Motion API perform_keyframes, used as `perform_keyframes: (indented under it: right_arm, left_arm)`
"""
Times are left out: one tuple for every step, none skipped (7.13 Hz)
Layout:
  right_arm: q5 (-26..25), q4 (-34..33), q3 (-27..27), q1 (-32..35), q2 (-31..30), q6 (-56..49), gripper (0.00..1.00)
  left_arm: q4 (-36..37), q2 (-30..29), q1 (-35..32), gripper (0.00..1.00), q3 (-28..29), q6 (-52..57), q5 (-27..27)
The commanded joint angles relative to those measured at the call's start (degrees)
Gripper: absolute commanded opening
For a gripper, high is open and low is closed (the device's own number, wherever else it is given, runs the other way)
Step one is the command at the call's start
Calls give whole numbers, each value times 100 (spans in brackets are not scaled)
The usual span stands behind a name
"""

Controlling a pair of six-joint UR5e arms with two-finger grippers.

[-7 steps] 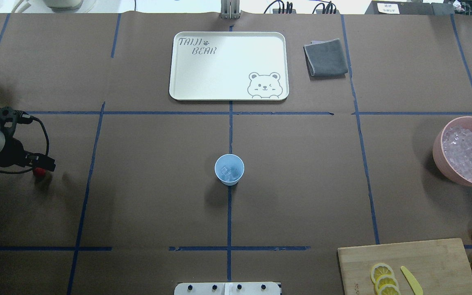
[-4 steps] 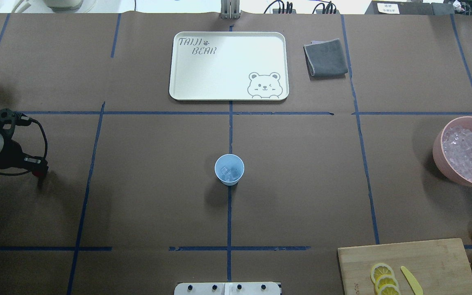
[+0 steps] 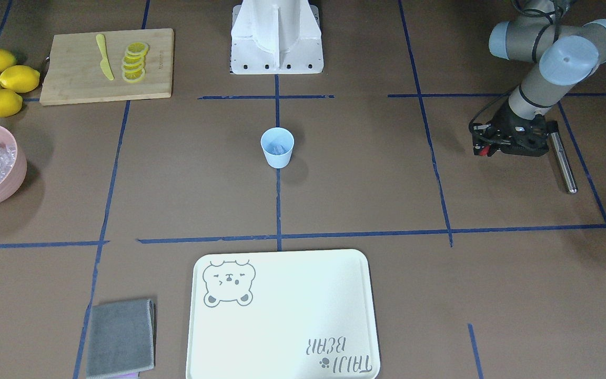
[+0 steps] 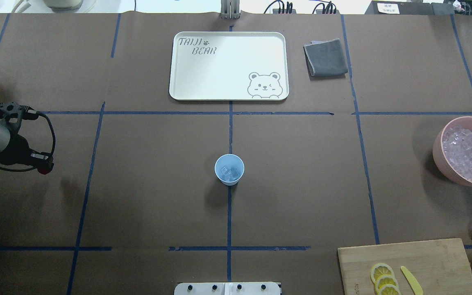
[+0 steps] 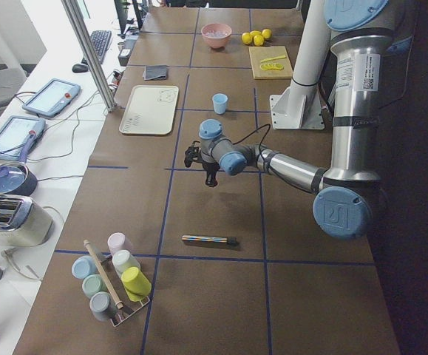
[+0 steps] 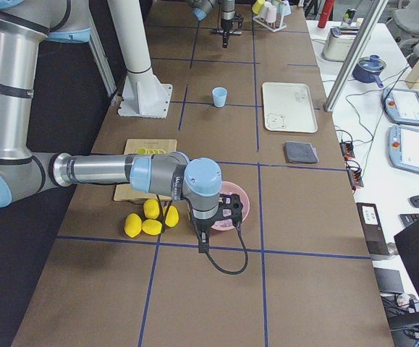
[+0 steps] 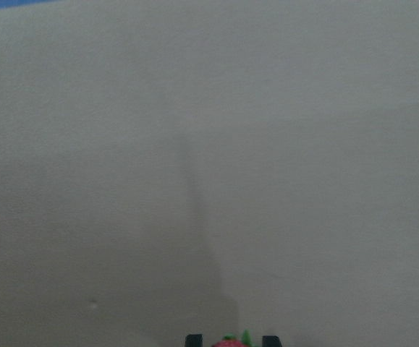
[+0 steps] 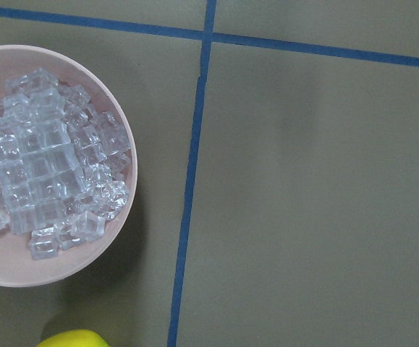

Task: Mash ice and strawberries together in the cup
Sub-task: 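Lower the left gripper and grasp the red strawberry, then carry the strawberry with the left gripper over the blue cup and release it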

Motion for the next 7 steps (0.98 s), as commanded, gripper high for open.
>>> perform_keyframes:
  right_arm:
    - [37, 0, -5, 0, -6, 35, 100]
    - [37, -9, -14, 0, -6, 35, 100]
    - [37, 0, -23, 0, -6, 53, 100]
    - [20, 0, -40, 0, 12, 44, 100]
    - [20, 0, -49, 0, 29, 44, 100]
    - [20, 0, -49, 0, 29, 44, 100]
    - [20, 0, -49, 0, 29, 44, 100]
  left_arm:
    - [1707, -1149, 57, 1, -740, -394, 45]
    - [2027, -1713, 266, 1, -733, -780, 63]
    - [2222, -2285, 747, 1, -663, -1202, 90]
    - [2250, -2847, 1213, 1, -497, -1858, 447]
    - [2259, -3418, 1479, 1, -121, -2274, 642]
    - [2242, -4112, 1560, 1, 396, -2670, 713]
    - [2241, -4623, 1674, 1, 845, -2926, 731]
